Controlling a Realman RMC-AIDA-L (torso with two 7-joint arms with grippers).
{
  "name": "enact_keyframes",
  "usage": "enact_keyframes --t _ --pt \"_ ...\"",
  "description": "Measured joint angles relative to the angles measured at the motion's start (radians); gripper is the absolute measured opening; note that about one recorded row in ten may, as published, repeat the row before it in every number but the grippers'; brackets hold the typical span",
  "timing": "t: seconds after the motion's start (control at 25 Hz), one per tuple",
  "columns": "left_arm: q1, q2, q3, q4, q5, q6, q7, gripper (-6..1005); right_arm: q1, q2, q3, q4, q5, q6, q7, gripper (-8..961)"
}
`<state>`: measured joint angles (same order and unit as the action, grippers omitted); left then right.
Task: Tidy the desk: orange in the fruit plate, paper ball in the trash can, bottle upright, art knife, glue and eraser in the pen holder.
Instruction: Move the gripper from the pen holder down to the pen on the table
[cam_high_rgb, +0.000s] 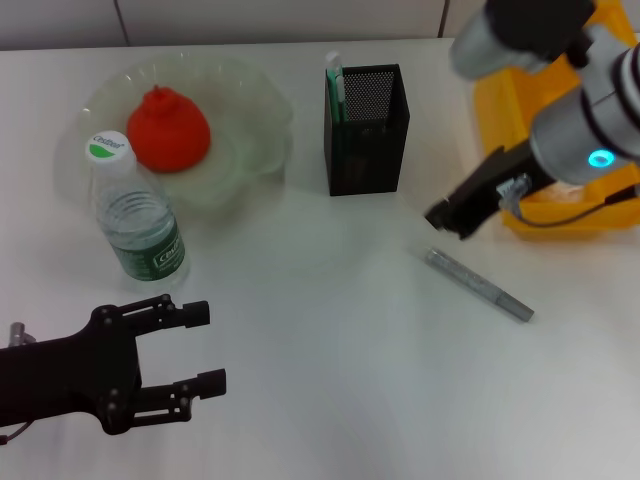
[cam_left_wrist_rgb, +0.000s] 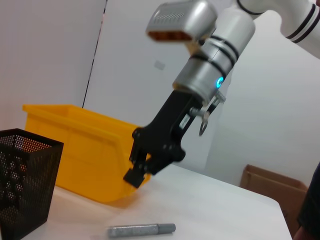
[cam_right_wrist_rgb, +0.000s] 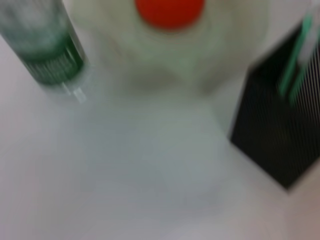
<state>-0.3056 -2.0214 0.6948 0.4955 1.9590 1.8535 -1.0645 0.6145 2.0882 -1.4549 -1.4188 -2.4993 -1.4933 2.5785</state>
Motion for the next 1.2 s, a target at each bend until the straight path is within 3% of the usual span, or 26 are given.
enact_keyframes --t 0.12,0.24,0.44,0.56,0.64,0.84,1.04,1.2 --pt "0.005 0.000 0.000 0.001 0.000 0.001 0.000 781 -0.038 -0.002 0.138 -0.030 0.159 -0.008 -0.081 0" --pt "0.006 0.001 0.000 0.003 0.000 0.001 0.000 781 -0.054 -0.004 0.215 -0.026 0.235 -0.006 -0.134 4" --pt "0.005 0.001 0.000 0.004 0.000 0.001 0.000 781 -0.039 -0.007 0.225 -0.020 0.209 -0.021 -0.150 24" --pt "-0.001 0.001 0.000 0.005 -0.001 0.001 0.000 781 0.011 -0.007 0.199 -0.004 0.067 -0.066 -0.100 35" --pt "-0.007 0.001 0.000 0.006 -0.001 0.001 -0.002 781 0.056 -0.006 0.122 0.048 -0.053 -0.083 -0.054 43" --pt "-0.015 -0.002 0.000 0.006 0.003 -0.002 -0.003 781 0.085 -0.004 0.016 0.154 -0.095 -0.035 -0.042 63" --pt "-0.020 -0.003 0.000 0.002 0.005 -0.005 -0.003 781 0.104 -0.002 -0.053 0.246 -0.099 0.026 -0.035 225" --pt "-0.020 -0.002 0.000 0.000 0.006 -0.006 -0.003 781 0.110 -0.001 -0.078 0.271 -0.131 0.055 -0.016 219"
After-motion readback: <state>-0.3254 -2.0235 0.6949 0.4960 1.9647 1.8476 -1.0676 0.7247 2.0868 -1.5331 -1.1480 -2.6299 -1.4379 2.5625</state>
